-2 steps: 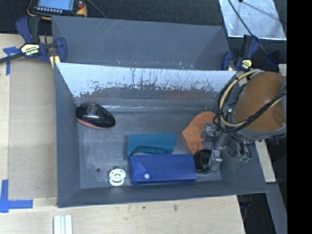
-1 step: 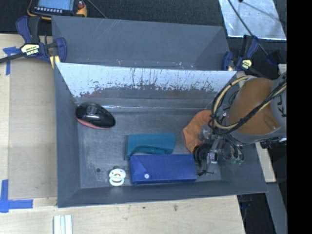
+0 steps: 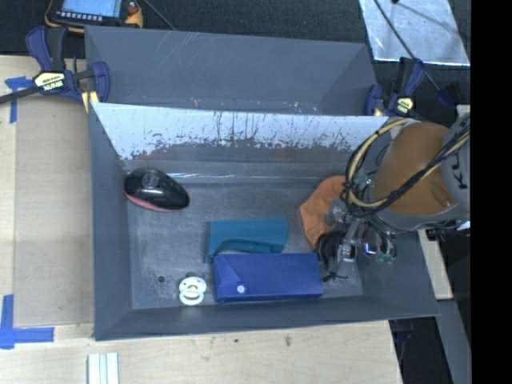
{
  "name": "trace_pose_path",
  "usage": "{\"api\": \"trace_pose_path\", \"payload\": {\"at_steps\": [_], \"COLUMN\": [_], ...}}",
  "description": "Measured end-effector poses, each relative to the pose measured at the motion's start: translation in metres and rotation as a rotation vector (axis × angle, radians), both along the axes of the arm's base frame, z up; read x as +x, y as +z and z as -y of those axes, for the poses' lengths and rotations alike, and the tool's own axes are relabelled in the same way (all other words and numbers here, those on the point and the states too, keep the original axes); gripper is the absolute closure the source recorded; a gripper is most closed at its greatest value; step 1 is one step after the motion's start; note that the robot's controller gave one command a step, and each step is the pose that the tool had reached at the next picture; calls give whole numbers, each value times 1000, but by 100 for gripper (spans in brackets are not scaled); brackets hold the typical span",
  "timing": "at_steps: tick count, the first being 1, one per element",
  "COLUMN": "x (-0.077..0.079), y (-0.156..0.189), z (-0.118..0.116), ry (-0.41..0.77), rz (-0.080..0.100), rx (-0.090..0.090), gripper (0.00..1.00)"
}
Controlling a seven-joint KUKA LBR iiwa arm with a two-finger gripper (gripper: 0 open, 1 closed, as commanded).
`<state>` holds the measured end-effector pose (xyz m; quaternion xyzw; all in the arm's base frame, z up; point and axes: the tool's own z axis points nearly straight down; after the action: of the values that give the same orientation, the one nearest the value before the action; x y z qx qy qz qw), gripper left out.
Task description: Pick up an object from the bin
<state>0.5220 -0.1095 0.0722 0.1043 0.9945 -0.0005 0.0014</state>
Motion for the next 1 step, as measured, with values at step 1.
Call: {"api": "trace_pose_path", "payload": {"at_steps": [1], "x": [-3], "y": [0], "z": [1], "ry": [34], "rz": [2], "rx": [1], "gripper": [0]}}
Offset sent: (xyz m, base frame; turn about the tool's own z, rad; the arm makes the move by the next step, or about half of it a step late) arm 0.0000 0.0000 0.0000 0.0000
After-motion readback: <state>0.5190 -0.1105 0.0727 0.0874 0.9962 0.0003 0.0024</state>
